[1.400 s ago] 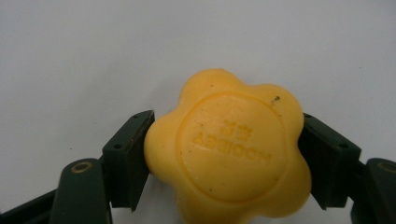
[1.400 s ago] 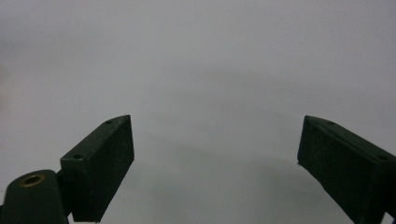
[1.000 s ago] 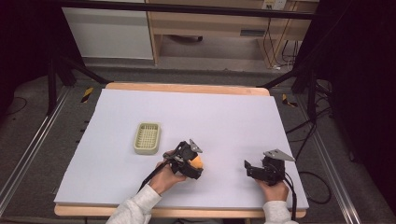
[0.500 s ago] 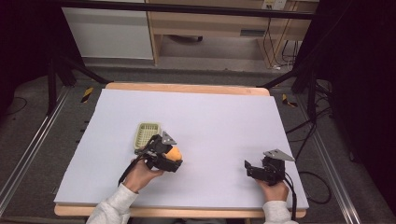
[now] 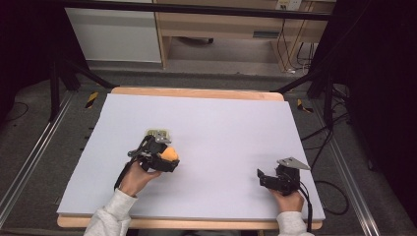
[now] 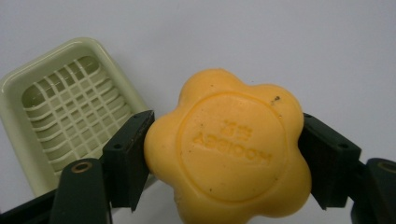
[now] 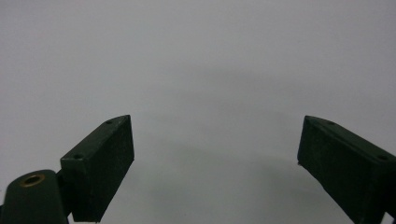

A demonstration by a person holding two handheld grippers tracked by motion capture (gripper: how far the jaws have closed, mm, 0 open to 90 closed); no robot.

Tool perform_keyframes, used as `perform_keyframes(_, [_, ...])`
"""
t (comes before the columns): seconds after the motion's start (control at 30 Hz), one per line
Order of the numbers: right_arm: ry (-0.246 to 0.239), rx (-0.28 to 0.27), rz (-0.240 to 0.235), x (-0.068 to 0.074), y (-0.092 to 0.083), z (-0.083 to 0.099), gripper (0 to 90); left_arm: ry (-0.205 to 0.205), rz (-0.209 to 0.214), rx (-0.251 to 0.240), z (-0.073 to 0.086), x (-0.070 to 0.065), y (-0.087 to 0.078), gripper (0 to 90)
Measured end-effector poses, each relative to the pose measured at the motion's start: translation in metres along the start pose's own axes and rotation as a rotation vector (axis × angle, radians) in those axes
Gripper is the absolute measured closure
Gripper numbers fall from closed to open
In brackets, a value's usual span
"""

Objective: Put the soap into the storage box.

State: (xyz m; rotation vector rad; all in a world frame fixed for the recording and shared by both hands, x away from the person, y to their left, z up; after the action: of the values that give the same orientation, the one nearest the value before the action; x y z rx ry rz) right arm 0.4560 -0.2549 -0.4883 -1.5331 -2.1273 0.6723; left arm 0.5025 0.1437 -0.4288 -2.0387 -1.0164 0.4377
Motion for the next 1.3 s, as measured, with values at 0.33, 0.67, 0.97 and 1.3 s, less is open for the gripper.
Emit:
perform_keyframes(0.33, [-0.001, 0.001, -0.001, 0.000, 0.000, 0.000, 11.2, -0.028, -0.028, -0.004, 0.000, 0.014, -0.001, 26.5])
perform_keyframes(0.67, [0.001, 0.002, -0.002, 0.001, 0.001, -0.001, 11.2, -0.067, -0.039, -0.021, -0.004, 0.028, -0.003, 26.5])
perform_keyframes(0.97, [0.005, 0.003, 0.000, 0.000, 0.001, -0.001, 11.2, -0.084, -0.057, -0.020, -0.009, 0.041, 0.002, 26.5])
perform_keyframes(1.3, [0.006, 0.003, 0.005, 0.000, 0.001, -0.001, 11.2, -0.114, -0.073, -0.030, -0.013, 0.055, 0.002, 26.5])
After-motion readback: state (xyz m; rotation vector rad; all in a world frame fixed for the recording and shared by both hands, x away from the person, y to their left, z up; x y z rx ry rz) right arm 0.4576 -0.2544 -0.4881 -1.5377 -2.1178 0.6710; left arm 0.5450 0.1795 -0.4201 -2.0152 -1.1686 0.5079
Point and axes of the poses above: each handheld gripper's, and its own axes: y roughly forward along the jaws, z roughly out of its underside, x roughly to its left, the point moved 2 cm from there along y, roughly forward along the jaws, and after that the axes turned 2 degrees about -z, right-handed, at the moved point
